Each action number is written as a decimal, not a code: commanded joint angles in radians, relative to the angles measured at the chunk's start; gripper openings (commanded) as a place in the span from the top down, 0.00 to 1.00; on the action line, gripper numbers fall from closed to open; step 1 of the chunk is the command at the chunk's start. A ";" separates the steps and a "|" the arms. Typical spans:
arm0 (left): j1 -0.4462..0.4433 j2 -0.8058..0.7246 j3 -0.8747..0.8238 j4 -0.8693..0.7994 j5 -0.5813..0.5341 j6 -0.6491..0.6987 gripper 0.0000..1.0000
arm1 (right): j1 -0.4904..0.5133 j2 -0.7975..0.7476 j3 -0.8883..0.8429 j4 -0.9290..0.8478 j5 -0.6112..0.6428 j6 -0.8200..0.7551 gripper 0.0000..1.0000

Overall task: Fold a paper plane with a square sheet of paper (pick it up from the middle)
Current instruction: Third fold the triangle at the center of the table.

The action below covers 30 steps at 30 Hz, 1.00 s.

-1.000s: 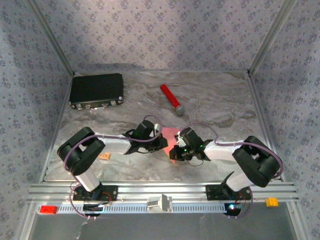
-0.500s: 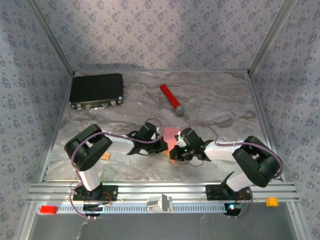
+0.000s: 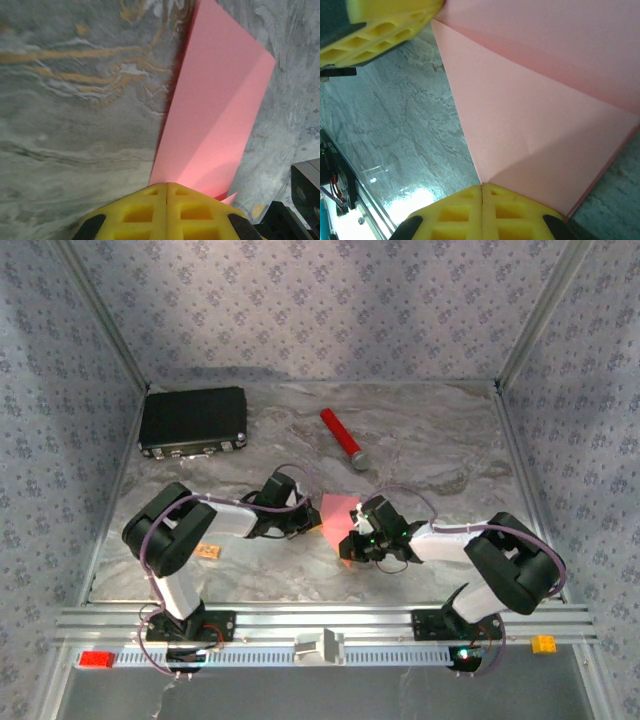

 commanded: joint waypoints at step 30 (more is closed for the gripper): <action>-0.107 0.074 0.072 -0.147 -0.050 0.111 1.00 | -0.028 -0.017 0.029 -0.160 -0.003 -0.042 0.96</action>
